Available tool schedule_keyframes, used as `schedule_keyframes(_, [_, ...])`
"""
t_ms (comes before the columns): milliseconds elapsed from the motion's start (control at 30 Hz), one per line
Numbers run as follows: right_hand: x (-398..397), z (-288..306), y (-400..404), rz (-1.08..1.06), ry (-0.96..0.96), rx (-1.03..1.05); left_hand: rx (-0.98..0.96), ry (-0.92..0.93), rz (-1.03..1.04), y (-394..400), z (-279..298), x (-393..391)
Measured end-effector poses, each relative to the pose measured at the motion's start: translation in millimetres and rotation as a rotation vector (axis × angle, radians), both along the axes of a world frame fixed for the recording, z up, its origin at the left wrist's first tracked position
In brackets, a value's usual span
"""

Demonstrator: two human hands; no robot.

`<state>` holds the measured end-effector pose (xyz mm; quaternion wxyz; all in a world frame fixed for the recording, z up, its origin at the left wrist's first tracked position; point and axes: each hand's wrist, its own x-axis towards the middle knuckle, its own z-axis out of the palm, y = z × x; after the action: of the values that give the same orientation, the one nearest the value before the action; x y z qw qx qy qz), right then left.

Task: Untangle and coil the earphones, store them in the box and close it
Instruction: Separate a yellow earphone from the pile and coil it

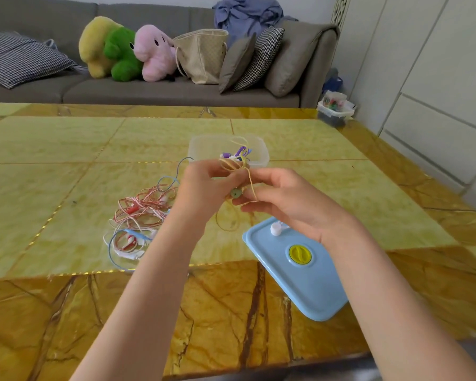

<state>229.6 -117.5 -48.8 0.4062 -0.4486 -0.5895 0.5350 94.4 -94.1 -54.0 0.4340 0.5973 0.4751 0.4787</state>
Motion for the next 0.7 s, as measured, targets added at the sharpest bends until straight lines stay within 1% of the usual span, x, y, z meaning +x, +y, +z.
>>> schedule_keyframes(100, [1.1,1.0,-0.9,0.011,0.17,-0.096,0.084,0.09,0.029,0.4,-0.5,-3.6])
schedule_keyframes(167, [0.9,1.0,-0.8,-0.051,0.206,-0.135,0.137,0.17,0.061,0.4,-0.7,-3.8])
schedule_keyframes(267, [2.5,1.0,0.4,-0.115,0.098,-0.139,0.204,0.288,0.15,-0.7,-1.7,-2.2])
schedule_keyframes(367, [2.0,-2.1,1.5,-0.191,-0.102,-0.03,0.227,0.365,0.134,1.9,-4.6,-2.9])
schedule_keyframes(433, [1.7,-3.3,1.6,-0.289,-0.138,0.034,0.178,0.304,0.031,4.4,-5.1,-5.6])
schedule_keyframes(567, [0.6,-0.6,0.7,-0.458,-0.052,0.066,0.023,0.124,-0.135,2.2,-1.4,-8.3])
schedule_keyframes(633, [-2.6,-1.1,0.4,-0.493,-0.012,0.101,-0.027,0.059,-0.159,2.1,0.5,-7.9])
schedule_keyframes(700, [-3.4,-0.9,0.6,-0.503,-0.016,0.134,-0.086,-0.014,-0.12,2.8,0.2,-8.2])
